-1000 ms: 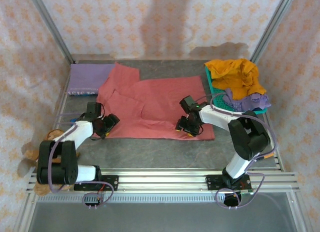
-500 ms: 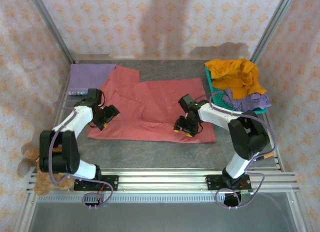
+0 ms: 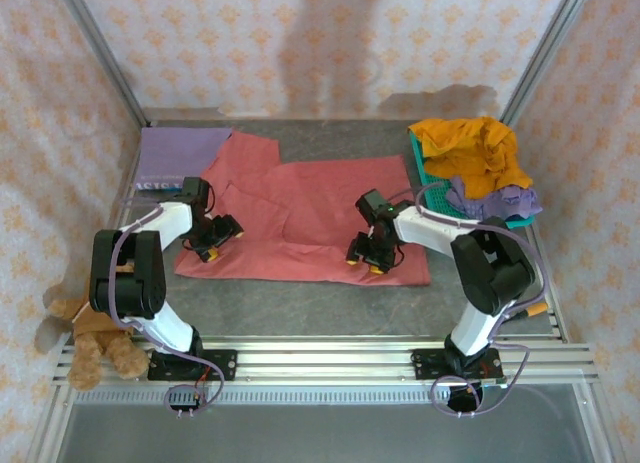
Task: Fold and stack the t-shirts
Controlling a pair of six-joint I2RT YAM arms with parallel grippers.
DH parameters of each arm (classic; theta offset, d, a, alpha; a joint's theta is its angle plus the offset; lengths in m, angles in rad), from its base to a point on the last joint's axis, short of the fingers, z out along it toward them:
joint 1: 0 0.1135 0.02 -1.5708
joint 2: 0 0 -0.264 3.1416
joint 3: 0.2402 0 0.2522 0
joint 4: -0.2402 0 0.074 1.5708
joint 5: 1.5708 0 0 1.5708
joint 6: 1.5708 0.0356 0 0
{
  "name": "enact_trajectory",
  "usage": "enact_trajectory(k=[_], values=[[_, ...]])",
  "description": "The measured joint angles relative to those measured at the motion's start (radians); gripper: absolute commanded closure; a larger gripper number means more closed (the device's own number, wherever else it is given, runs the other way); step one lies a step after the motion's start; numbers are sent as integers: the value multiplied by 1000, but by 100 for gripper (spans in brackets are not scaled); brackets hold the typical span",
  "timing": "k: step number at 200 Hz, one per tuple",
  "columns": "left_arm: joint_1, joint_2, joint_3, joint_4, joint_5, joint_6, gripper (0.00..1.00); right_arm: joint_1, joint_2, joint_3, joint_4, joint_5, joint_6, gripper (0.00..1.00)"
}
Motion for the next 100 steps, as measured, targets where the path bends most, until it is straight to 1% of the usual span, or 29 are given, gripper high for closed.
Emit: enact_trajectory(k=[42, 71, 100], values=[[0, -74, -89, 66, 4, -3, 20, 8, -79, -99, 29, -24, 20, 41], [-2, -169, -182, 95, 8, -22, 20, 25, -135, -157, 26, -38, 42, 41], [-3, -266, -262, 92, 13, -49, 20, 33, -157, -167, -12, -38, 48, 41]])
